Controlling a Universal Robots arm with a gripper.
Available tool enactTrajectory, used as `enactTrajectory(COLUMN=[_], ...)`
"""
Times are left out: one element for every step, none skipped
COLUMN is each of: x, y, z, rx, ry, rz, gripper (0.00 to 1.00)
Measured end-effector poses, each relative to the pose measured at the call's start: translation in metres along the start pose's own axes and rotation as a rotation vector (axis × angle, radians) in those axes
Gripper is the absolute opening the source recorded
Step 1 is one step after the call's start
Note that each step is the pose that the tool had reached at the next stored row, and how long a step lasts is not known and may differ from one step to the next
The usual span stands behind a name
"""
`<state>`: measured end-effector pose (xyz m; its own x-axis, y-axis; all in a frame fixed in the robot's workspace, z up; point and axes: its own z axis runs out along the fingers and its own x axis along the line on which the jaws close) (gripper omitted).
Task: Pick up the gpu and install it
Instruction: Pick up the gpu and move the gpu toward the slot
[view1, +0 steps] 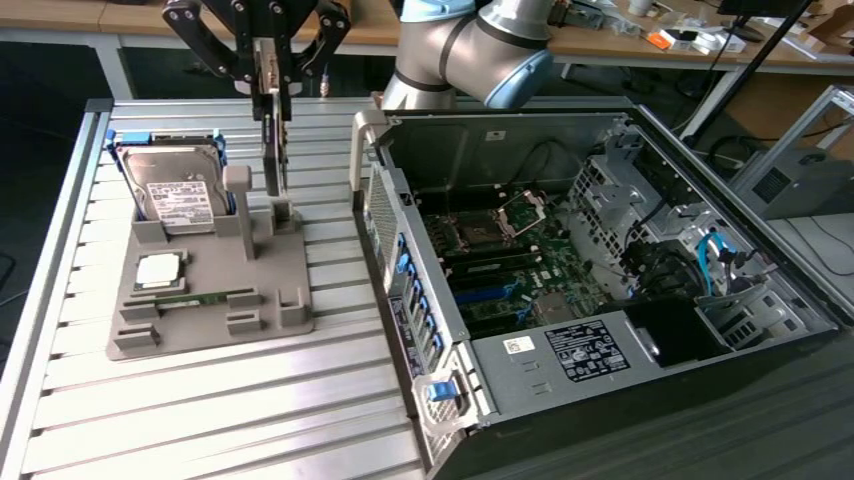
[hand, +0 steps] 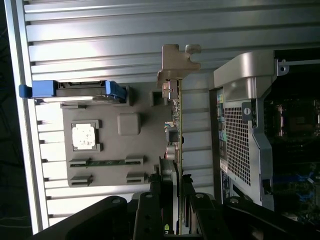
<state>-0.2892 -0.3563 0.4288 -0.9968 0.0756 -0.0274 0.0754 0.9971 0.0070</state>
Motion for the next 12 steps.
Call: enactTrajectory(x=[0.0000,0.0000,0.0000,0.0000,0.0000,-0.0001,-0.0001,-0.0001,-0.0001,-0.0001,-0.0001,-0.0001], y=[0.0000,0.0000,0.0000,0.0000,0.0000,0.0000,0.0000,0.0000,0.0000,0.0000,0.0000,0.0000], z=[-0.0005,-0.0008,-0.0011,-0.0014,-0.0017,-0.0021,-0.0025,-0.0029,-0.0034,-0.0037,-0.0039,-0.0041], rx=[0.0000,0.0000,0.0000,0.0001,0.0001,0.0000,0.0000,0.0000,0.0000,0.0000,-0.0001,0.0000], ry=[0.0000,0.0000,0.0000,0.0000,0.0001,0.0000,0.0000,-0.0001,0.0000,0.0000,-0.0002,-0.0001], rz=[0.000,0.000,0.000,0.000,0.000,0.000,0.000,0.000,0.000,0.000,0.000,0.000], gripper=[0.27,0.27,0.27,0.27,0.27,0.27,0.27,0.27,0.27,0.27,0.27,0.27])
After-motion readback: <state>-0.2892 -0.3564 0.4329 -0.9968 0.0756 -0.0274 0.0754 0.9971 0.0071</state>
